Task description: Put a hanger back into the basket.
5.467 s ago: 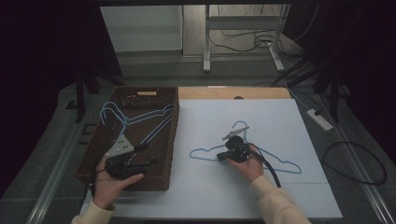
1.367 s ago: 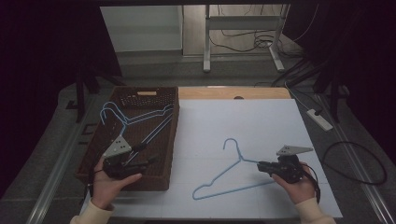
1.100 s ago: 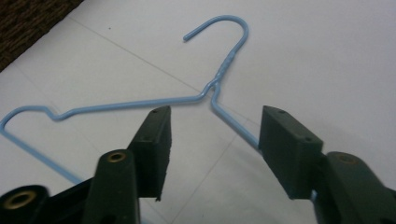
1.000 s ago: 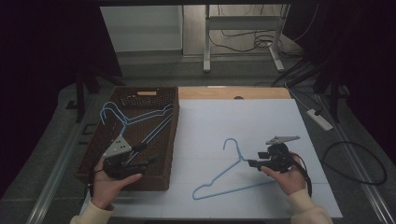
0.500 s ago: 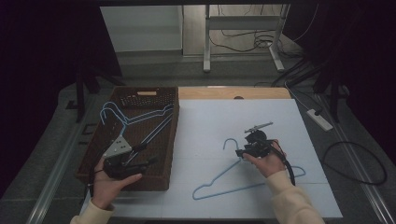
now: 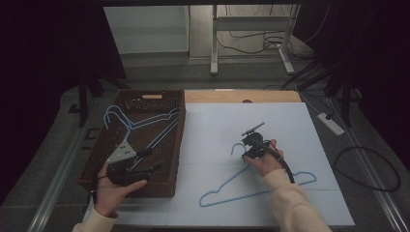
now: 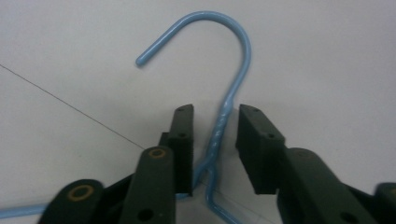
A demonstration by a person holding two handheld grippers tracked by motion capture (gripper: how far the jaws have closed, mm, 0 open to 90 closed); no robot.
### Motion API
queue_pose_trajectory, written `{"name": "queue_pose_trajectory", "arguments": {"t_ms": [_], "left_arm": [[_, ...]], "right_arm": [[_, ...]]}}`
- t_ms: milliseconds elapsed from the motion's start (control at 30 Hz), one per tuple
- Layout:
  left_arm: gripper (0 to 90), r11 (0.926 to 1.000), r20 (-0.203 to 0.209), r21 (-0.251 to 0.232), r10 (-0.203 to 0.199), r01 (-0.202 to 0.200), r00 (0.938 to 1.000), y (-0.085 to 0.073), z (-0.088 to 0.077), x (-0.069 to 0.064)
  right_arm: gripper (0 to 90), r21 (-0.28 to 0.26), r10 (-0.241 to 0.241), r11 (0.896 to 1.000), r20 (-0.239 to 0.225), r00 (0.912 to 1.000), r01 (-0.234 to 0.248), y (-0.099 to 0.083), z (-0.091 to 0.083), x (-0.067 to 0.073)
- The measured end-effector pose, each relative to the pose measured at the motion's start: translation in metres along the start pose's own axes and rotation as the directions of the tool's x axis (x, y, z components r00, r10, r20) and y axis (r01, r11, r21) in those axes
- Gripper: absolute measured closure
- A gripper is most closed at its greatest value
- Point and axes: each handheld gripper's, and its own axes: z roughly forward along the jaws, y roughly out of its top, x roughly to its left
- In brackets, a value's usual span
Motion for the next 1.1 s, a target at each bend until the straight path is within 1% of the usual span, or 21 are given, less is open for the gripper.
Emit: {"name": "queue_pose_trajectory", "arguments": {"t_ms": [100, 167, 233, 333, 433, 500, 700, 800, 1033, 1100], "left_arm": [[38.5, 1.0000, -0.001, 0.000, 0.000, 0.000, 1.0000, 0.000, 0.000, -0.001], [38.5, 1.0000, -0.001, -0.001, 0.003, -0.003, 1.0000, 0.000, 0.000, -0.002], [38.5, 1.0000, -0.001, -0.002, 0.005, -0.005, 1.0000, 0.001, -0.001, -0.002], [38.5, 1.0000, 0.000, -0.003, 0.006, -0.006, 1.0000, 0.001, -0.001, -0.002], [38.5, 0.9999, 0.000, -0.001, 0.011, -0.011, 0.9999, 0.001, -0.001, -0.004], [38.5, 0.9999, 0.003, -0.001, 0.012, -0.012, 0.9999, 0.002, 0.000, -0.005], [38.5, 0.9999, 0.006, 0.003, 0.015, -0.015, 0.9999, 0.002, 0.002, -0.007], [38.5, 0.9999, 0.008, 0.003, 0.016, -0.016, 0.9998, 0.003, 0.003, -0.008], [38.5, 0.9997, 0.014, 0.011, 0.022, -0.022, 0.9997, 0.003, 0.006, -0.010], [38.5, 0.9995, 0.025, 0.014, 0.027, -0.028, 0.9993, 0.004, 0.008, -0.014]], "right_arm": [[77.2, 0.023, 0.024, 0.999, 0.009, 0.9997, -0.024, 0.003, 0.001, 0.002], [81.9, 0.048, 0.048, 0.998, 0.023, 0.9986, -0.049, 0.007, 0.001, 0.002], [82.9, 0.059, 0.068, 0.996, 0.030, 0.9973, -0.069, 0.008, 0.001, 0.002], [84.2, 0.059, 0.087, 0.994, 0.045, 0.9952, -0.089, 0.009, 0.001, 0.004], [85.9, 0.038, 0.105, 0.994, 0.048, 0.9933, -0.107, 0.008, 0.000, 0.002], [86.6, 0.027, 0.104, 0.994, 0.047, 0.9934, -0.106, 0.006, -0.002, 0.000], [86.6, -0.029, 0.120, 0.992, -0.009, 0.9927, -0.120, -0.002, -0.009, -0.006], [86.8, -0.062, 0.129, 0.989, -0.033, 0.9911, -0.131, -0.005, -0.014, -0.008], [86.8, -0.105, 0.122, 0.987, -0.035, 0.9920, -0.125, -0.008, -0.020, -0.008], [86.8, -0.120, 0.117, 0.986, -0.033, 0.9926, -0.120, -0.009, -0.021, -0.007]]}}
